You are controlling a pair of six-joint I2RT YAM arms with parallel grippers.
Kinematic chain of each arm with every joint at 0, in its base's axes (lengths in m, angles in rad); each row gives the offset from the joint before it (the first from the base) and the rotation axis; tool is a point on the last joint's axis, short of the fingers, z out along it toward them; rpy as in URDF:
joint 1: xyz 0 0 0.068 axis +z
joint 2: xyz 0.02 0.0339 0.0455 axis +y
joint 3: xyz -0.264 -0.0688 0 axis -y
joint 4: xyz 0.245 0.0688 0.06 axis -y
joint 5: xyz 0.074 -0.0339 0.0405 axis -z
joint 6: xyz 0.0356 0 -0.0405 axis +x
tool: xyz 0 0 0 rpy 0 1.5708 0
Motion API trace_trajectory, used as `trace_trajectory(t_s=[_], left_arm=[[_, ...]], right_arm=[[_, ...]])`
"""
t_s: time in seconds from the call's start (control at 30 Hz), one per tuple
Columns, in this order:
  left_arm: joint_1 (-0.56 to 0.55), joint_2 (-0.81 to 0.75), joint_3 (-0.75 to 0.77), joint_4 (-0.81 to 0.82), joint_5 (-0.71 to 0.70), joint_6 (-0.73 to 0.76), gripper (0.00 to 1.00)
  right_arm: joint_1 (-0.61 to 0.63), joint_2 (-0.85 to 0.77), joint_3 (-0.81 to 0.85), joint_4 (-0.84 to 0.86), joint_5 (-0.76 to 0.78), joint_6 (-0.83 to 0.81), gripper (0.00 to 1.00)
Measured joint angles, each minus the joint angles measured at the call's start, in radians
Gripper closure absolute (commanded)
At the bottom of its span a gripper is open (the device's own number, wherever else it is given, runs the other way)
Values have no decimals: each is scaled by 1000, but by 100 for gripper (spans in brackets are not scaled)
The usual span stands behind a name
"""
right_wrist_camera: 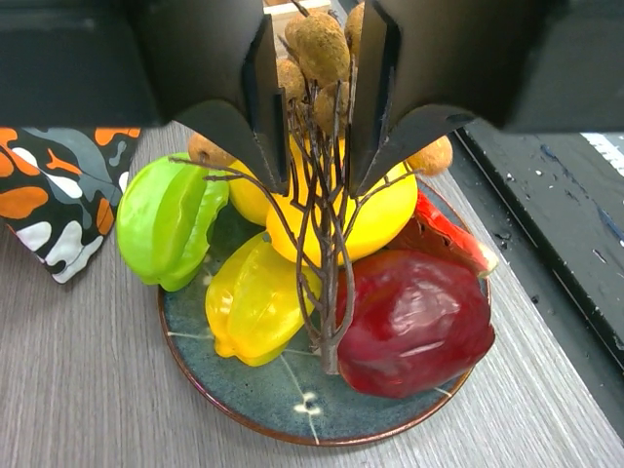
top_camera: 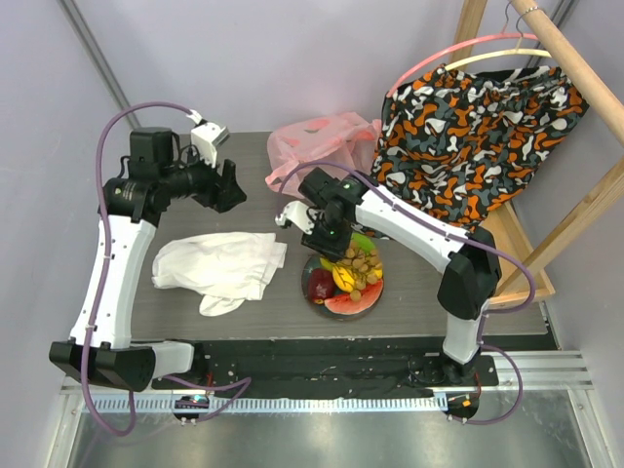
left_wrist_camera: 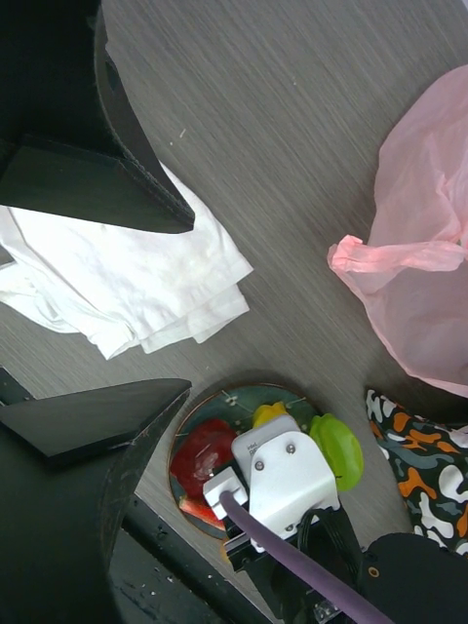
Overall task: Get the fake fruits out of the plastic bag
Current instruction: Place the fake fruit on the plate.
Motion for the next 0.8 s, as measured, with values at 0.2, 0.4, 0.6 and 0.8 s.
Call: trace_trajectory(t_s=[0.2, 0.4, 0.6, 0.8], left_arm=[[0, 0, -11, 3, 2, 0, 35], [0, -1, -13, 7, 9, 1, 35], [0, -1, -14, 15, 11, 1, 35], [0, -2, -14, 19, 15, 2, 32]], right_arm=[[0, 21, 5, -1, 6, 6, 51], [0, 23, 23, -7, 8, 11, 38], [0, 28, 66, -13, 1, 17, 25], [2, 99, 225, -48, -30, 32, 9]])
